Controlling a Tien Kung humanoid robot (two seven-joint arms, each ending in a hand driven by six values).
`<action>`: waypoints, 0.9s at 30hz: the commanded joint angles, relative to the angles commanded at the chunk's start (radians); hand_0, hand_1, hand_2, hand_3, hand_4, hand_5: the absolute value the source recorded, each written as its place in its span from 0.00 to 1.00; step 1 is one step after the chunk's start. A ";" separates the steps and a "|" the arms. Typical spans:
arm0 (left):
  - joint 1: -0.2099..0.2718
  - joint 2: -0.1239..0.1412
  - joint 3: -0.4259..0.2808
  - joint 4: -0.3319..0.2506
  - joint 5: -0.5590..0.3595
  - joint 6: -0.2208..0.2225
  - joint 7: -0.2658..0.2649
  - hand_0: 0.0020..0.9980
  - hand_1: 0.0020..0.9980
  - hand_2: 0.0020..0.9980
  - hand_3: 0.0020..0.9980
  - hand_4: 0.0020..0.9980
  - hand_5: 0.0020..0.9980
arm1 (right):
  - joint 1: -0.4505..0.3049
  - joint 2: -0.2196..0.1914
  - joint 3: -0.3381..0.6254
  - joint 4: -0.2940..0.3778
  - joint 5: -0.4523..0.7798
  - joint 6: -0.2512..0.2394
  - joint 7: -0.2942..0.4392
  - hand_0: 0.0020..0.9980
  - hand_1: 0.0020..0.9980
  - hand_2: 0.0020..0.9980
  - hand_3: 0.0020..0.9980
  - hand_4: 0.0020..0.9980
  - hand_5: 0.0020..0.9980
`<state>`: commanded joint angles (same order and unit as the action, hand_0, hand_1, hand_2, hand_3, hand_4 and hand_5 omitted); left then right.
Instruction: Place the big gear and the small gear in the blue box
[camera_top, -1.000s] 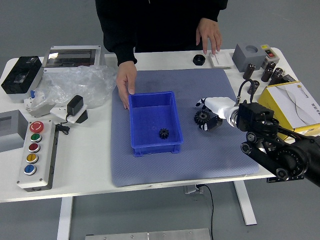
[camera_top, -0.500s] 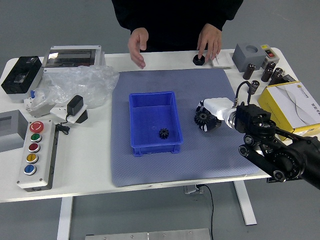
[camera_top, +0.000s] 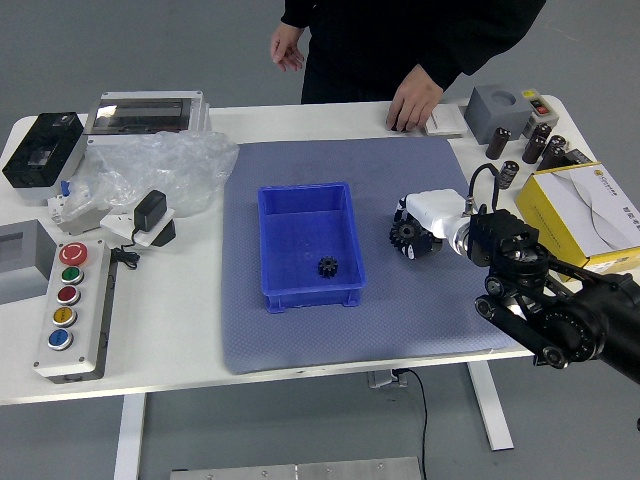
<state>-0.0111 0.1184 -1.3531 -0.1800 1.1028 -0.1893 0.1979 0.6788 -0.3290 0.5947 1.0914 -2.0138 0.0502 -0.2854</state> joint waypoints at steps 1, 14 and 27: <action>0.000 0.000 0.000 0.000 0.000 0.000 0.000 0.83 0.85 0.85 0.88 0.72 0.28 | 0.000 0.000 0.002 0.001 -0.003 -0.003 0.001 0.49 0.41 0.46 0.59 0.61 0.05; 0.001 0.001 -0.001 0.000 -0.004 0.000 -0.001 0.83 0.85 0.85 0.88 0.72 0.27 | -0.021 -0.039 0.083 0.092 -0.020 -0.014 -0.010 0.48 0.38 0.42 0.57 0.66 0.04; 0.001 0.003 -0.004 0.000 -0.003 0.001 -0.002 0.83 0.85 0.85 0.88 0.72 0.27 | -0.036 -0.064 0.172 0.313 -0.023 -0.006 -0.033 0.51 0.39 0.42 0.58 0.66 0.02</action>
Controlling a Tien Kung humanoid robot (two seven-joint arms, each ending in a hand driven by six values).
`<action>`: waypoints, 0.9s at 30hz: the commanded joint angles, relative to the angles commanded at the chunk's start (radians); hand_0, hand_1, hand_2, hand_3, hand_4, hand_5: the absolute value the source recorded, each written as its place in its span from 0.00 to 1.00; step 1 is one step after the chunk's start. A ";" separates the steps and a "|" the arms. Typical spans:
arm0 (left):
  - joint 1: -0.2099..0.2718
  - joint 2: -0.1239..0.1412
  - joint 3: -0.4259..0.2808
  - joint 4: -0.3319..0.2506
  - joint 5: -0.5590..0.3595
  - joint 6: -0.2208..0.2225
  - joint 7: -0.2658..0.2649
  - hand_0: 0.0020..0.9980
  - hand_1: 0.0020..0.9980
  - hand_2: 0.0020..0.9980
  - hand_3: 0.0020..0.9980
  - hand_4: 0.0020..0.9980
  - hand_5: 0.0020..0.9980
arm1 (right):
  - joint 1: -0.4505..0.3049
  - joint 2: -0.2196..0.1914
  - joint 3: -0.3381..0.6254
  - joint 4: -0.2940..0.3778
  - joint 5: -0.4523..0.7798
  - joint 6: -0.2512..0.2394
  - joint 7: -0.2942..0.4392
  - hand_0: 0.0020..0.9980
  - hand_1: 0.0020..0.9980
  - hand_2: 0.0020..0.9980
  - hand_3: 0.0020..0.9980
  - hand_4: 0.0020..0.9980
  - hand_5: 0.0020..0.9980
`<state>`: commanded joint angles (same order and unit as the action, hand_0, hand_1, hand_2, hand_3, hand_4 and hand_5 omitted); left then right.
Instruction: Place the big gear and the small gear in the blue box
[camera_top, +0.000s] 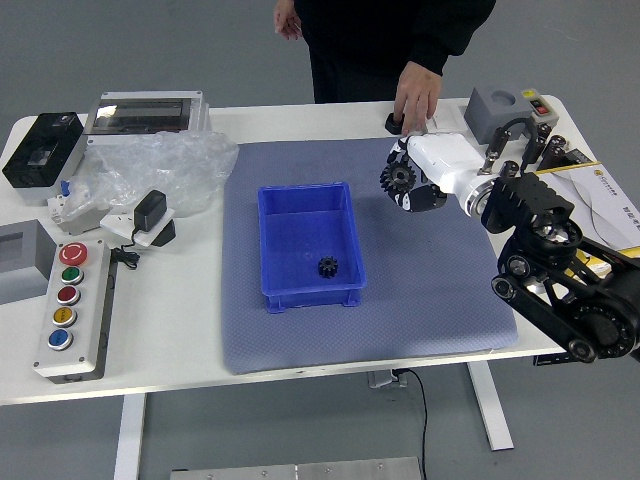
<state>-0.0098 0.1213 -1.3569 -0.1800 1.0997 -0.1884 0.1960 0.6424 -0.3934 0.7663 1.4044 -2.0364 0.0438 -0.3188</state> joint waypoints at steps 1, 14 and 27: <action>0.000 0.000 0.000 0.000 0.000 0.000 0.000 0.83 0.85 0.85 0.88 0.72 0.27 | -0.001 0.005 -0.003 0.015 0.002 0.000 -0.001 0.51 0.39 0.42 0.58 0.66 0.02; 0.003 0.000 0.000 0.000 0.010 -0.001 0.002 0.83 0.85 0.85 0.88 0.72 0.28 | -0.008 0.111 -0.052 0.046 0.021 -0.002 -0.007 0.52 0.39 0.43 0.58 0.64 0.00; 0.005 0.001 0.000 0.000 0.020 -0.001 0.003 0.83 0.85 0.85 0.88 0.72 0.27 | -0.029 0.187 -0.066 0.002 0.040 0.026 -0.030 0.52 0.53 0.62 0.80 0.77 0.26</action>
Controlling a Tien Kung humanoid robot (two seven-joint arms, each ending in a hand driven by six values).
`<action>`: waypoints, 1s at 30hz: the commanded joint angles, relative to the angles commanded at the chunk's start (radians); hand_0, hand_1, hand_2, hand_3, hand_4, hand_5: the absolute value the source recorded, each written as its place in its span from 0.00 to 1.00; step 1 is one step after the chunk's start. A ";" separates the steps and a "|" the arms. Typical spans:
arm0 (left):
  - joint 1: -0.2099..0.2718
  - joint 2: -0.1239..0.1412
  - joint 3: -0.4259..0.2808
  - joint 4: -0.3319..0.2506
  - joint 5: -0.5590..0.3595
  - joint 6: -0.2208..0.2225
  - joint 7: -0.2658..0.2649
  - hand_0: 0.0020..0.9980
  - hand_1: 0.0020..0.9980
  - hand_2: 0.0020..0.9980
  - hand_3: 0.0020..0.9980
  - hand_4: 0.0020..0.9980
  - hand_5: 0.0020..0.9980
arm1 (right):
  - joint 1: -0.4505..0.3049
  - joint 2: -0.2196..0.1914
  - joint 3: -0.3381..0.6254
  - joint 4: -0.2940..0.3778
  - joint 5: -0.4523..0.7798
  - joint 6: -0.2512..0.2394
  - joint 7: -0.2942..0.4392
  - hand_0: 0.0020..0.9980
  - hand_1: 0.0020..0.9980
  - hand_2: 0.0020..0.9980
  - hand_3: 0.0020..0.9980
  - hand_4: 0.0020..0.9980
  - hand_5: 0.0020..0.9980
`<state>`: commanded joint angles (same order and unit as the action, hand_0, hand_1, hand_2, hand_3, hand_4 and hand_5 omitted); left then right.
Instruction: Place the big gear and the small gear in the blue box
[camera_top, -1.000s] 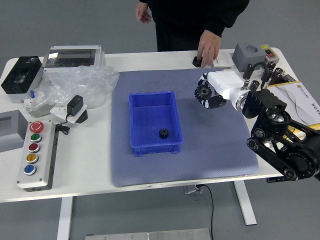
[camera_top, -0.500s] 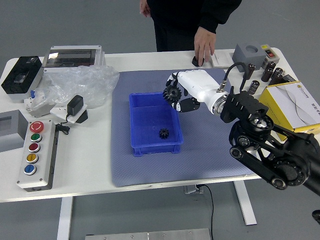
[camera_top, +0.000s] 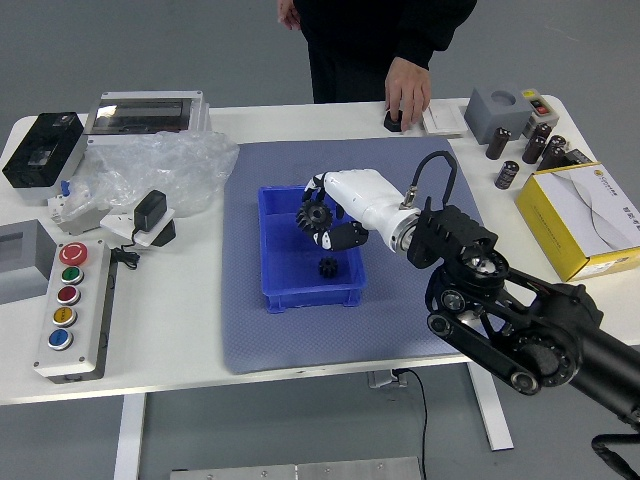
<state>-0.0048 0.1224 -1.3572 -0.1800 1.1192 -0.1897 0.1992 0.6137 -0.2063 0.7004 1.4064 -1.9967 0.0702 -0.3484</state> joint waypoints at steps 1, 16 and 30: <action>0.000 0.000 0.000 0.000 0.000 0.000 0.000 0.83 0.85 0.85 0.88 0.72 0.27 | 0.000 0.002 0.001 -0.002 0.002 0.005 -0.002 0.52 0.53 0.62 0.80 0.77 0.26; 0.002 -0.002 -0.004 0.000 -0.001 0.001 0.000 0.83 0.85 0.85 0.88 0.72 0.27 | 0.001 -0.015 0.060 -0.004 0.015 0.029 -0.011 0.59 0.60 0.73 0.97 0.85 0.39; 0.002 -0.002 -0.007 0.000 -0.004 0.001 -0.001 0.83 0.85 0.85 0.88 0.72 0.27 | -0.069 -0.128 0.205 0.058 0.024 0.014 0.002 0.66 0.63 0.72 0.90 0.85 0.40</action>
<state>-0.0027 0.1207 -1.3641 -0.1800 1.1152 -0.1887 0.1979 0.5451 -0.3345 0.9056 1.4642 -1.9731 0.0842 -0.3461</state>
